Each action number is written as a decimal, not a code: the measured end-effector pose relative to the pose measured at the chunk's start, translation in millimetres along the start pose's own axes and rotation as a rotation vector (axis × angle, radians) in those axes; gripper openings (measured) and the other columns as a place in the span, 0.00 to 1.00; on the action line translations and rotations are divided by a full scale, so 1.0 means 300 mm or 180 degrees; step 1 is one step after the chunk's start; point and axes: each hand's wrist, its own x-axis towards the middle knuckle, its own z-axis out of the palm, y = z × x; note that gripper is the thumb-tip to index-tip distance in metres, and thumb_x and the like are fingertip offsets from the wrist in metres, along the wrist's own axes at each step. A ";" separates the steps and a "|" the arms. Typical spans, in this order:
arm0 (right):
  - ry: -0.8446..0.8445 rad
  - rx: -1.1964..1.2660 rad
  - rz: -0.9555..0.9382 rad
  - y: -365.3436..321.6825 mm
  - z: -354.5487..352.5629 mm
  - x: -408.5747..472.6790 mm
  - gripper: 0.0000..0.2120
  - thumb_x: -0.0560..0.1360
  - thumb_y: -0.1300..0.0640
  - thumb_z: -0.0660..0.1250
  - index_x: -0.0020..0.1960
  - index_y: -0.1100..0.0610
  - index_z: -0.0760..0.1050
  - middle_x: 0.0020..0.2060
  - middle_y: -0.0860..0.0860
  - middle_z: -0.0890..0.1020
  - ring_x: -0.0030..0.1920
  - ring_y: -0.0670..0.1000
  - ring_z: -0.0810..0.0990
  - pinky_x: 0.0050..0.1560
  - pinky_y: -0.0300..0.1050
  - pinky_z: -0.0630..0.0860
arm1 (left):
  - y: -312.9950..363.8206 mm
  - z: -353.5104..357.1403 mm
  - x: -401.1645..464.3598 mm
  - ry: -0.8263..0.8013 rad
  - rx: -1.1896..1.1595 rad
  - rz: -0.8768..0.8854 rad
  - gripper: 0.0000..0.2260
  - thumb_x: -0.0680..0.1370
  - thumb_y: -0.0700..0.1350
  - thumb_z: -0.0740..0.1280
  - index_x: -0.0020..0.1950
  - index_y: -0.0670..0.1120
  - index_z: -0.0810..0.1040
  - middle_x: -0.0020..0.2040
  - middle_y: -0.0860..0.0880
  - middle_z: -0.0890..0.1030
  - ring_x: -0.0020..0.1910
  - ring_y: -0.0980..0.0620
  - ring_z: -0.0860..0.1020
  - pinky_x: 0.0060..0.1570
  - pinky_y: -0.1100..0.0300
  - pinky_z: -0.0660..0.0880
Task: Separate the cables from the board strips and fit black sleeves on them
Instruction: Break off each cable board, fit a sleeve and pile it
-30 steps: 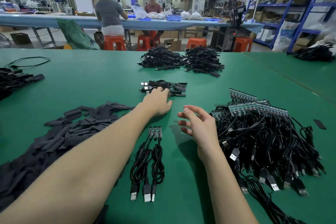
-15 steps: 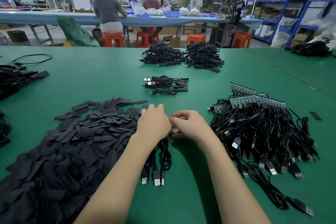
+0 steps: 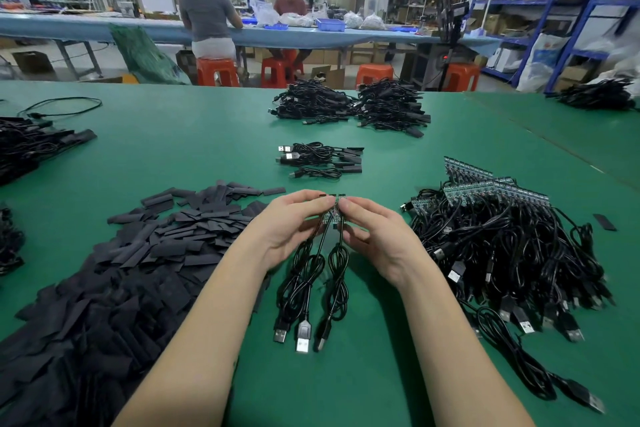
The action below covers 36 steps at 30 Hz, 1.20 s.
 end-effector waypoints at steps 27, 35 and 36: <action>0.0058 -0.0026 0.0085 -0.068 -0.035 -0.039 0.06 0.64 0.54 0.80 0.41 0.52 0.88 0.40 0.50 0.86 0.34 0.47 0.84 0.36 0.36 0.80 | -0.049 -0.021 0.019 0.0625 0.2194 0.0523 0.04 0.74 0.46 0.76 0.48 0.50 0.83 0.45 0.51 0.85 0.44 0.53 0.83 0.49 0.62 0.78; 0.0635 -0.0336 -0.0280 -0.084 -0.035 -0.039 0.03 0.71 0.56 0.78 0.45 0.52 0.87 0.39 0.48 0.87 0.29 0.43 0.80 0.33 0.34 0.77 | -0.074 0.094 0.020 0.0174 0.1695 0.1083 0.05 0.81 0.46 0.68 0.55 0.47 0.81 0.48 0.51 0.85 0.46 0.59 0.82 0.47 0.67 0.78; 0.0638 -0.0301 -0.0258 -0.083 -0.034 -0.039 0.03 0.72 0.56 0.78 0.45 0.52 0.86 0.39 0.48 0.86 0.29 0.43 0.80 0.32 0.33 0.76 | -0.073 0.102 0.019 0.0021 0.1472 0.0915 0.06 0.81 0.45 0.69 0.55 0.46 0.81 0.48 0.48 0.85 0.46 0.57 0.84 0.47 0.65 0.79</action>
